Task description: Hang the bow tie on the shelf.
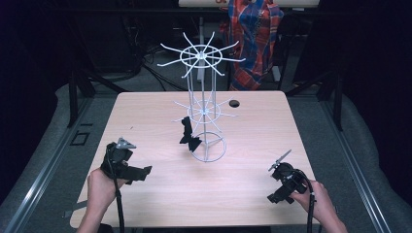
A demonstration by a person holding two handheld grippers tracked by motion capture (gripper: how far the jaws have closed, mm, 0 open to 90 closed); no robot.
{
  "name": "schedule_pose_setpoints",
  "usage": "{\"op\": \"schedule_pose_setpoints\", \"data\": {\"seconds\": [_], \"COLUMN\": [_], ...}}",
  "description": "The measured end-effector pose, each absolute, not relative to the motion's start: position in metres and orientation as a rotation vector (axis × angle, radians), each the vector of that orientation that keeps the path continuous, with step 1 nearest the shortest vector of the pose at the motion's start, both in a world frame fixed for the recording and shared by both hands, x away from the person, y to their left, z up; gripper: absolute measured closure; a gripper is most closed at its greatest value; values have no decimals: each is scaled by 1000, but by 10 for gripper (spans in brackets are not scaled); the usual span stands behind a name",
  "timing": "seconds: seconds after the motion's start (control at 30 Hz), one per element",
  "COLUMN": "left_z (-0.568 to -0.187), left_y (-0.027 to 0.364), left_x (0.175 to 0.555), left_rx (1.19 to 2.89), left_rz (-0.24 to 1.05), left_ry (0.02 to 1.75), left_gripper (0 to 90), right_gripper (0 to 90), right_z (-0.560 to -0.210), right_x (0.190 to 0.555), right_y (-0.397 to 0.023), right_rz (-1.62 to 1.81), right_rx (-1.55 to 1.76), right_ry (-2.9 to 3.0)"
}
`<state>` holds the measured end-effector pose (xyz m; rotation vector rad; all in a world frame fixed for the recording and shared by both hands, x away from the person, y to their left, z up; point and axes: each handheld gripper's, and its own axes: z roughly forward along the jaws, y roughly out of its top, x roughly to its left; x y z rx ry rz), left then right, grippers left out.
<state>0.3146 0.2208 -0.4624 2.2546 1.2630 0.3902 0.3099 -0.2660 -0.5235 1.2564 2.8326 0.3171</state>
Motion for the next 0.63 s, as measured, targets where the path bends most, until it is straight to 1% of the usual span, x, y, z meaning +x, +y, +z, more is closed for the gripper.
{"op": "schedule_pose_setpoints", "data": {"seconds": [0.1,0.2,0.27,0.33,0.63], "left_z": [-471,-478,-491,-497,-498], "left_y": [221,224,227,228,230], "left_x": [314,311,309,309,312], "left_rx": [2285,2280,2277,2306,2306], "left_rz": [374,376,333,335,367], "left_ry": [1271,1275,1277,1284,1274], "left_gripper": [61,72,72,72,77], "right_gripper": [139,139,139,139,140], "right_z": [-523,-523,-522,-524,-524], "right_x": [310,310,310,310,310], "right_y": [-266,-266,-266,-266,-266], "right_rz": [318,321,296,312,307], "right_rx": [1253,1256,1232,1248,1244], "right_ry": [2832,2832,2848,2831,2824]}}
